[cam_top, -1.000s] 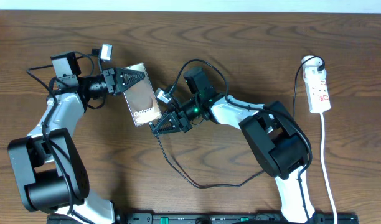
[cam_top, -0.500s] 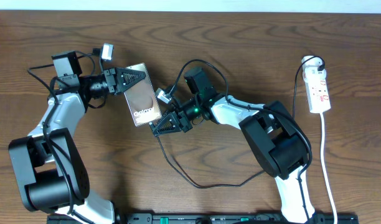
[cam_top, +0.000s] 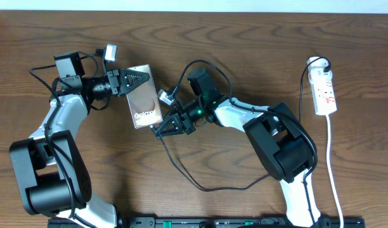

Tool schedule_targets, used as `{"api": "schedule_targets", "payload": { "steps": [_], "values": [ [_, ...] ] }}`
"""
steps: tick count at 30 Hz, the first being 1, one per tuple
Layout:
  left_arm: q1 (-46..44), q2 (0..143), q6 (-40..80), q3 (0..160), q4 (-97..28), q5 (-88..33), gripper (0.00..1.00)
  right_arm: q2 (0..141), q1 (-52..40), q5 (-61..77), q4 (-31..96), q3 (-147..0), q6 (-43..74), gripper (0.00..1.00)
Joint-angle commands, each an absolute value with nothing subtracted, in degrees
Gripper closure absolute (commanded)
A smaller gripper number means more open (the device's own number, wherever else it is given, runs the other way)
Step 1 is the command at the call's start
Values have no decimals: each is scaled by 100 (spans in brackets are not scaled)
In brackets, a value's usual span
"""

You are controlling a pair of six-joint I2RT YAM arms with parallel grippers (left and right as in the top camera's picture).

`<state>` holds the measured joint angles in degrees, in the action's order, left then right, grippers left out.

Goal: Plug charger to phone and switch on socket

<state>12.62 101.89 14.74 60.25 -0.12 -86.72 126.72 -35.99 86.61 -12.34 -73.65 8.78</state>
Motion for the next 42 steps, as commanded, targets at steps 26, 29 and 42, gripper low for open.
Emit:
{"api": "schedule_targets", "payload": {
  "steps": [26, 29, 42],
  "values": [
    [2047, 10217, 1577, 6012, 10, -9000, 92, 12613, -3717, 8586, -1288, -7441, 1052, 99],
    [2106, 10217, 1575, 6012, 12, -9000, 92, 12613, -3717, 8274, -1293, -7441, 1382, 99],
    [2115, 10217, 2386, 6012, 819, -8641, 93, 12613, -3760, 7585, -2279, -7441, 3352, 99]
  ]
}}
